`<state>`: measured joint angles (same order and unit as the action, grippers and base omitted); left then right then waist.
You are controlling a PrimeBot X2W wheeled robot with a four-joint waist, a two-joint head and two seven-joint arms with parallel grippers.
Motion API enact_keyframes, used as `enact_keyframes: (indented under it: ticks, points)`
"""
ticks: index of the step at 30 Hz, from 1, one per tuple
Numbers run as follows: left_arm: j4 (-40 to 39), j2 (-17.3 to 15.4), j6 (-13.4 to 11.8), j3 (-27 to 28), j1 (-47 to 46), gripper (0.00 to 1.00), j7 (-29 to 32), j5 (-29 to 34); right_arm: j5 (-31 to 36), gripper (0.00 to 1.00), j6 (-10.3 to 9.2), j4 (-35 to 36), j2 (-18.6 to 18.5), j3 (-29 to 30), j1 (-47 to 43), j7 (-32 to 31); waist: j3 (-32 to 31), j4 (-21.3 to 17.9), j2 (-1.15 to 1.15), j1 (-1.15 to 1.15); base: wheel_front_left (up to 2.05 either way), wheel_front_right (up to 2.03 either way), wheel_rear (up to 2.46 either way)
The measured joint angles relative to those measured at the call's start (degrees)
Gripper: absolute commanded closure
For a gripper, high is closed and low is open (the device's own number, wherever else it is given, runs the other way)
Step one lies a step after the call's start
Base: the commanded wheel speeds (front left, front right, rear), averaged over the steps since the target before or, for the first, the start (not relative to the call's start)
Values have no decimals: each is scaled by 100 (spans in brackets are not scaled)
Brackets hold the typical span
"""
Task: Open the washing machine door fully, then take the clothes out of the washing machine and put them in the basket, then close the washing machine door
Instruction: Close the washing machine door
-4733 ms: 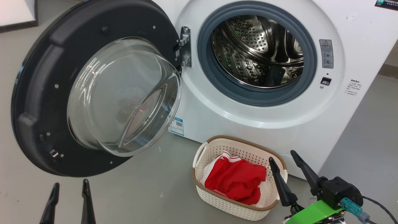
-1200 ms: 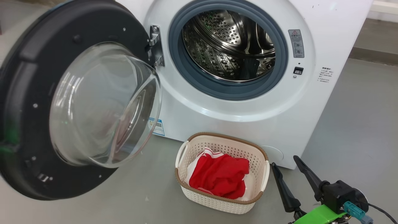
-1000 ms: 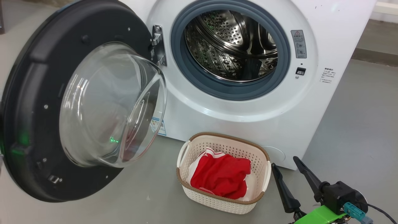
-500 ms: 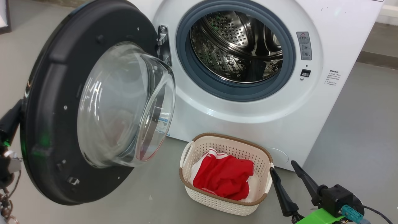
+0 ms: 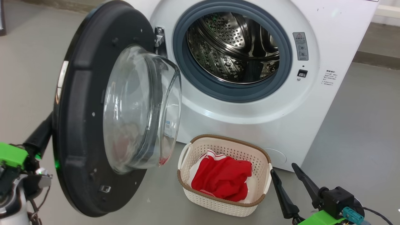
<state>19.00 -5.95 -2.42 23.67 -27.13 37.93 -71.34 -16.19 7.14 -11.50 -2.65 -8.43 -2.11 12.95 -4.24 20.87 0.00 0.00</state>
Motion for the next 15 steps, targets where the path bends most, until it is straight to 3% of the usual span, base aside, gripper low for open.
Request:
enact_keyframes:
  ticks: [15]
  points:
    - [-1095, 334, -268, -509, 647, 100, -42, -256, -47, 0, -1, -59, 0, -58, 10, 46, 10, -212, 0, 0, 0, 0, 0]
